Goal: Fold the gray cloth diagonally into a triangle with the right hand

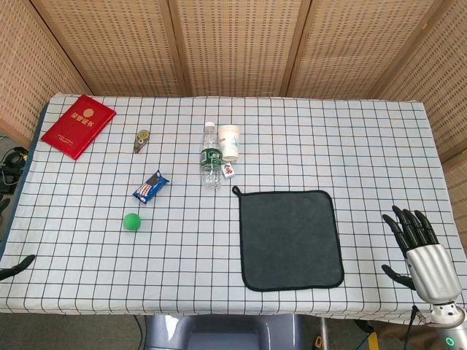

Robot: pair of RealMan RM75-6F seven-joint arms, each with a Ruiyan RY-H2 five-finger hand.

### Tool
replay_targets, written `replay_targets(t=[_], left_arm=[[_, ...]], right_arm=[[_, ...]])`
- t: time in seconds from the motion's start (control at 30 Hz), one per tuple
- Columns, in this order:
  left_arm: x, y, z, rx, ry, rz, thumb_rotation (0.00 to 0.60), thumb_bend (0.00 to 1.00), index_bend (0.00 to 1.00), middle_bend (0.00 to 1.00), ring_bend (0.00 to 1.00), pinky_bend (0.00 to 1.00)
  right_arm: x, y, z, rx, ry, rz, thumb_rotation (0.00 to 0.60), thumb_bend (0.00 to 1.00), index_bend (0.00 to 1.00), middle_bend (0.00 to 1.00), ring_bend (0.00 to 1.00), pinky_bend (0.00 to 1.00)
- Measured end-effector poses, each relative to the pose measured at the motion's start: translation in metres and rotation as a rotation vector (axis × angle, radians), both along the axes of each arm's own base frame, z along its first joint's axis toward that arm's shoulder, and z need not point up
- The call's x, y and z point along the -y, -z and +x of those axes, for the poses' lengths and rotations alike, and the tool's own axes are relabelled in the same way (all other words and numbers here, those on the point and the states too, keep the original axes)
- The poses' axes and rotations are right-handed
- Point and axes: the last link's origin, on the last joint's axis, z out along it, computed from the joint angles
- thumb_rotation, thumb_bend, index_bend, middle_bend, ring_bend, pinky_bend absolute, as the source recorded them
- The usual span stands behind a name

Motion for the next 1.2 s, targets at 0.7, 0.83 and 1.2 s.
replay_targets(t=[0.7,0.83,1.2], left_arm=[[-0.002,-0.001,0.001,0.02,0.002,-0.018,0.6,0.0,0.0,0.0,0.0,0.0],[-0.002,-0.002,0.0,0.023,-0.001,-0.017,0.6,0.0,0.0,0.0,0.0,0.0],[-0.002,-0.004,-0.001,0.031,-0.006,-0.018,0.6,0.0,0.0,0.0,0.0,0.0]], right_arm=[[0.0,0.104,-0.024,-0.186,-0.001,0.4,0.6,0.03,0.31,0.0,0.0,0.0],[0.005,0.118,-0.019,-0.222,-0.049,0.43,0.6,0.08,0.33,0.0,0.0,0.0],[0.014,0.13,-0.018,-0.262,-0.079,0.43,0.6,0.11,0.34,0.0,0.0,0.0]])
